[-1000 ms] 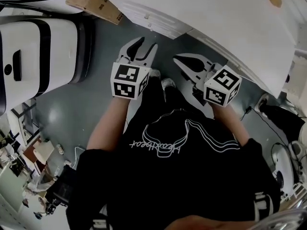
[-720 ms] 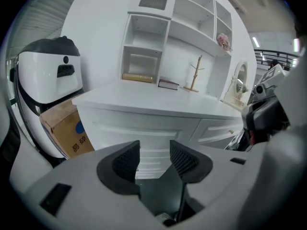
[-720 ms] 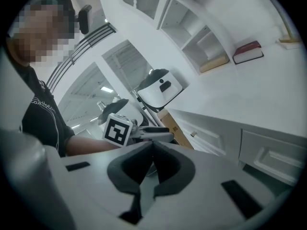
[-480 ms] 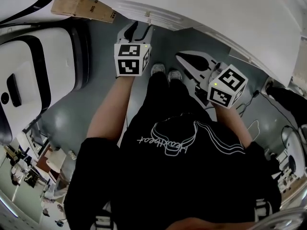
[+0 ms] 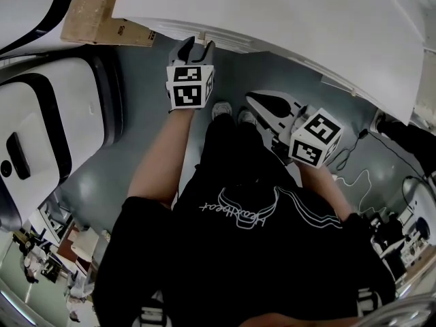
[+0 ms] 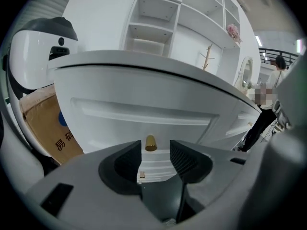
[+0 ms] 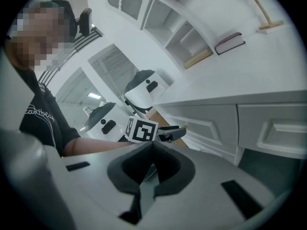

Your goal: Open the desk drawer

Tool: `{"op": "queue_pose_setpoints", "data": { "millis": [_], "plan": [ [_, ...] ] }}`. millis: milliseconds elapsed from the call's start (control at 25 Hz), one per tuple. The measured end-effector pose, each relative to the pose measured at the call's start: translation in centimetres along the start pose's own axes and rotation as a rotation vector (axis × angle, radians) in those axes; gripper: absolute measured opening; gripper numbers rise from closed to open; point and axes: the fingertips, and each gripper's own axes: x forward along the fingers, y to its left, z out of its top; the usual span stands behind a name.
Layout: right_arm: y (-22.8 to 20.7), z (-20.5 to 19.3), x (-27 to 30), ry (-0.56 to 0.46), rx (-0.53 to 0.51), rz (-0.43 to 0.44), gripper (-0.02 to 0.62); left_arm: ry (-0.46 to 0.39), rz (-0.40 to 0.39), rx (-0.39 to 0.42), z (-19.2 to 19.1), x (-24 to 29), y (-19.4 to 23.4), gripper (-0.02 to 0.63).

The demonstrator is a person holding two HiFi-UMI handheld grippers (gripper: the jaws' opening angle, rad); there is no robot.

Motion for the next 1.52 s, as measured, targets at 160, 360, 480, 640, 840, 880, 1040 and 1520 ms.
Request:
{"op": "queue_pose_setpoints", "data": {
  "millis": [160,360,480,640,840,880,1040,1520],
  "plan": [
    [-0.9,-0.5,-0.4,-0.003,0.018,-0.017,0.006,0.011,0.007,0.010,-0.3,1.1,0.5,0.183],
    [-1.3,-0.9,-0.8,-0.004,0.027,-0.026,0.006,0.014,-0.006,0.015,0.0,2.0,0.2,0.178],
    [-1.5,-0.9,-1.1,-0.005,0.028,-0.029,0.006,0.015,0.004,0.013,0.2,2.3,0.1,0.175],
    [-1.4,-1.0,-1.2,-0.007,0.030,-0.031,0.006,0.017,0.036,0.013,0.2,2.4,0.7,0.125],
    [-1.4,-1.4,-1.0,-0.008,0.037,-0.034,0.006,0.012,0.060,0.031,0.2,2.5,1.1,0.094],
    [-1.3,-1.4,-0.9,-0.009,0.038,-0.034,0.006,0.012,0.063,0.037,0.2,2.4,1.0,0.094],
    [-1.2,-1.6,-0.8,-0.014,0.044,-0.035,0.006,0.012,0.069,0.055,0.3,2.3,0.9,0.092],
    [-0.1,-2.1,1.1,-0.035,0.059,-0.015,0.006,0.019,0.050,0.072,-0.2,1.8,0.9,0.077]
  ]
}}
